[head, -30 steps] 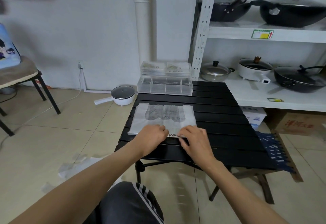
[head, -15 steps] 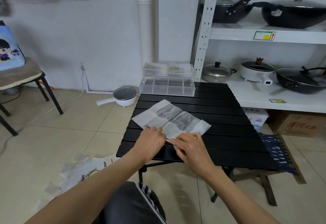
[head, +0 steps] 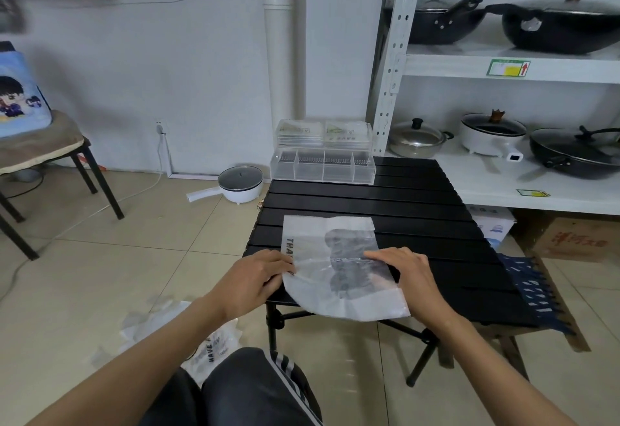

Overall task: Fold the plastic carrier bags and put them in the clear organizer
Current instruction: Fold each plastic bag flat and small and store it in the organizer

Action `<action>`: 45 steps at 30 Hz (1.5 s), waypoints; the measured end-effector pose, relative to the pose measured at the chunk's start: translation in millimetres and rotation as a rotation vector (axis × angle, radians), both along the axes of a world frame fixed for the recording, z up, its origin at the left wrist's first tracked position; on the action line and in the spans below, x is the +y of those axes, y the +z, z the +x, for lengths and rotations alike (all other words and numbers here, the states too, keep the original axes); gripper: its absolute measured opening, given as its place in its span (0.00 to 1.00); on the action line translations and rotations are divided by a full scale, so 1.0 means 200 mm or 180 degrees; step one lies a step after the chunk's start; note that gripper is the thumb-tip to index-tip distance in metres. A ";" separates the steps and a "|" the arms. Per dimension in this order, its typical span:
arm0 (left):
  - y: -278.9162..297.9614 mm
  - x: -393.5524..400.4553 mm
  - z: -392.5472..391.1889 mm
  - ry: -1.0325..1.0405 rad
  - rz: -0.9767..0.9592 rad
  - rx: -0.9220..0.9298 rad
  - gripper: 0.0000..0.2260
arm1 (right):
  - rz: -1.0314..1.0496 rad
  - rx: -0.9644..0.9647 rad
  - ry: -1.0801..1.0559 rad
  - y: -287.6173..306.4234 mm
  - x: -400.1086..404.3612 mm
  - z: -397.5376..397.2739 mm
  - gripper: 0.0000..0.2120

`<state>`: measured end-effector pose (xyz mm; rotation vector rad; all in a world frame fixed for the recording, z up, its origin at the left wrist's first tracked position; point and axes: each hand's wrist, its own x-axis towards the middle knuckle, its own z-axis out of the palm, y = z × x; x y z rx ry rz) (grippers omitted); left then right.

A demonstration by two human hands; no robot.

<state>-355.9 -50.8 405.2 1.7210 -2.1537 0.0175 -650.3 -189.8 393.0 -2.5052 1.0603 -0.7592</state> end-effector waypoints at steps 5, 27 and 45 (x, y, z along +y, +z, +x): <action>-0.01 -0.05 -0.01 0.0179 0.0032 0.0094 0.16 | 0.0019 0.0080 -0.0124 -0.01 -0.02 0.05 0.18; -0.04 -0.23 -0.11 0.1565 -0.0045 0.1299 0.24 | 0.0020 0.0363 -0.1613 0.01 -0.02 0.25 0.14; -0.04 -0.28 -0.10 0.1628 -0.0140 0.0218 0.09 | -0.0639 0.0707 -0.0927 0.01 0.06 0.36 0.06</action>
